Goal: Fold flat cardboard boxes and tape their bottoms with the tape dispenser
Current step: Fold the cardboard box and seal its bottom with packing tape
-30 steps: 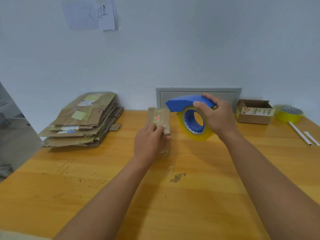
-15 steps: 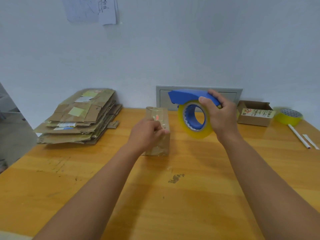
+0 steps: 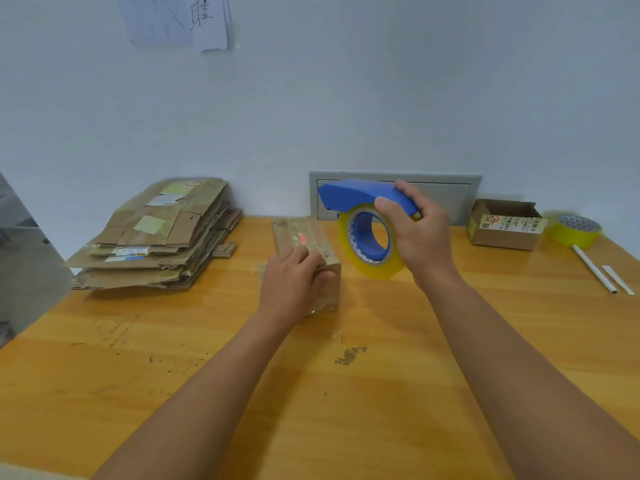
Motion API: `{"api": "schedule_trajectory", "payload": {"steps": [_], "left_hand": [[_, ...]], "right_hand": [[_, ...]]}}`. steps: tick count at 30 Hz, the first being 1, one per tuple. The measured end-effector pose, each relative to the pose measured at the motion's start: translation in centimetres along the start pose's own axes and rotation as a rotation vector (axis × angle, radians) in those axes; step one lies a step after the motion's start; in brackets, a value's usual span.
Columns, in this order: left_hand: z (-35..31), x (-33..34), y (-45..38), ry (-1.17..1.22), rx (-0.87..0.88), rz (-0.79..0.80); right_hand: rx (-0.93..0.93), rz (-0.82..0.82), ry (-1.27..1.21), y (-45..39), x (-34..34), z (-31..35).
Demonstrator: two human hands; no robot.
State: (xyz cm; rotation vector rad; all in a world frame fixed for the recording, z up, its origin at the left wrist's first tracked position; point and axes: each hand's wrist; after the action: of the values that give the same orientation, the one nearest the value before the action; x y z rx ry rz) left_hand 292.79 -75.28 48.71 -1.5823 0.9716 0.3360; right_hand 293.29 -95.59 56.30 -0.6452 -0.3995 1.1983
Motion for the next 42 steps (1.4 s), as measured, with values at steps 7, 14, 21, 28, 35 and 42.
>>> {"api": "schedule_trajectory", "payload": {"steps": [7,14,21,28,35,42], "left_hand": [[0.2,-0.8,0.5,0.093,-0.051,0.039],[1.9,-1.9,1.2,0.316,-0.157,0.138],[2.8,-1.4,1.4,0.235,-0.073,0.043],[2.7,-1.1,1.6,0.272,-0.133,0.042],[3.5,-0.9,3.2,0.621,-0.460,0.081],[3.5,-1.3,3.1,0.661,-0.562,0.115]], "right_hand": [[-0.019,0.009,-0.022,-0.1,3.8,1.0],[-0.067,0.100,0.106,0.1,5.3,0.4],[-0.085,0.162,0.201,-0.6,5.8,0.5],[-0.095,0.116,0.127,0.6,6.7,1.1],[-0.110,0.151,0.156,0.7,6.9,1.2],[-0.121,0.152,0.153,0.6,6.9,1.0]]}}
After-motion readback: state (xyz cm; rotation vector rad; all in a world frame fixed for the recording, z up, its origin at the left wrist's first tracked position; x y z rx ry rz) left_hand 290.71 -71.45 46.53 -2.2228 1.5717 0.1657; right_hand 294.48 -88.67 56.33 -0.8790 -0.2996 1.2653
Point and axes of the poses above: each hand's wrist, its own y-axis away from the middle knuckle, its own x-axis out of the palm, z = x × y, and after that the axes turned 11 degrees about -x, right-handed
